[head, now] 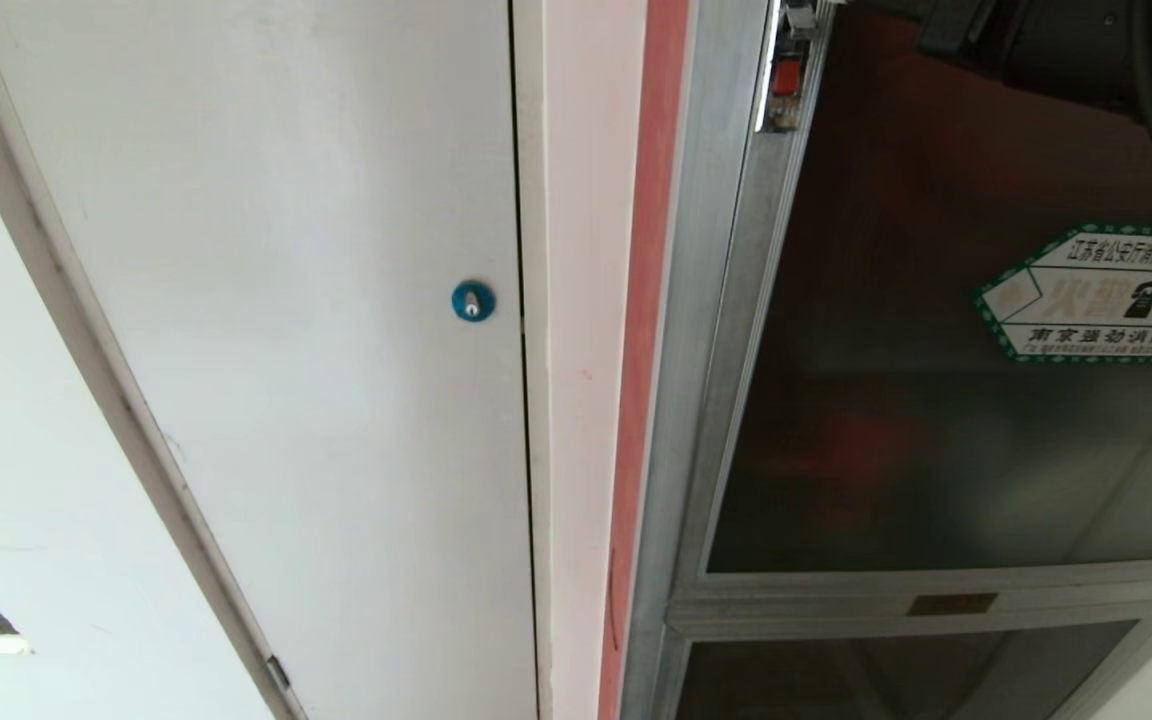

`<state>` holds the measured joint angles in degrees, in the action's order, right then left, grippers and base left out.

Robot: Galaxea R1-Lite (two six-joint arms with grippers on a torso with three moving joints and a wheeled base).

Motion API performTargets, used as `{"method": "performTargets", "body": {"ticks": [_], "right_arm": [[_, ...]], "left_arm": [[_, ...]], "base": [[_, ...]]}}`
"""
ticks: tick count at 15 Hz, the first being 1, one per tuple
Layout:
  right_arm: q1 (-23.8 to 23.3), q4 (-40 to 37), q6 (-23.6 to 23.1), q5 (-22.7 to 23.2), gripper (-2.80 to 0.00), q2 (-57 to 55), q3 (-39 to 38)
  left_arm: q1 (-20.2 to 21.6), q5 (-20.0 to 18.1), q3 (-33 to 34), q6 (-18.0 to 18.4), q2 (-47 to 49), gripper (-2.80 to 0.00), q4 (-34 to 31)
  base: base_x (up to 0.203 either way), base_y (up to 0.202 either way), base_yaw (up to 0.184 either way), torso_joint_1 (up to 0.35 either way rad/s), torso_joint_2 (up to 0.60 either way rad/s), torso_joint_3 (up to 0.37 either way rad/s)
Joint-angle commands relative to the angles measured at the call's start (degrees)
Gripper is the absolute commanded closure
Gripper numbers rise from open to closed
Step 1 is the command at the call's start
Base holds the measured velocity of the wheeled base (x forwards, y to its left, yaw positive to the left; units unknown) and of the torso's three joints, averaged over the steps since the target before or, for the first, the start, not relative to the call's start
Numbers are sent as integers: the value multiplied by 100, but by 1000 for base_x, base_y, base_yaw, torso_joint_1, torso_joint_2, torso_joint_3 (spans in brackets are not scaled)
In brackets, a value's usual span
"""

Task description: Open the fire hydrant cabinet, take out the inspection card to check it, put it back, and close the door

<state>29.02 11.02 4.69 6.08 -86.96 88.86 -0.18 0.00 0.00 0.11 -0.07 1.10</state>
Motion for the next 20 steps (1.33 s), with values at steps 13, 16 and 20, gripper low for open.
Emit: {"method": "performTargets", "body": {"ticks": [13,16,20], "right_arm": [[-256,14,32,16,0,-102,-123],[-272,23,32,16,0,-111,-218],[-273,23,14,33,0,-164,-284]], "left_arm": [[1,0,70,-2,7,0,4],[1,0,68,-2,7,0,4],[1,0,69,-2,7,0,4]], "base": [[0,0,0,0,0,0],[0,0,0,0,0,0],[0,0,0,0,0,0]]}}
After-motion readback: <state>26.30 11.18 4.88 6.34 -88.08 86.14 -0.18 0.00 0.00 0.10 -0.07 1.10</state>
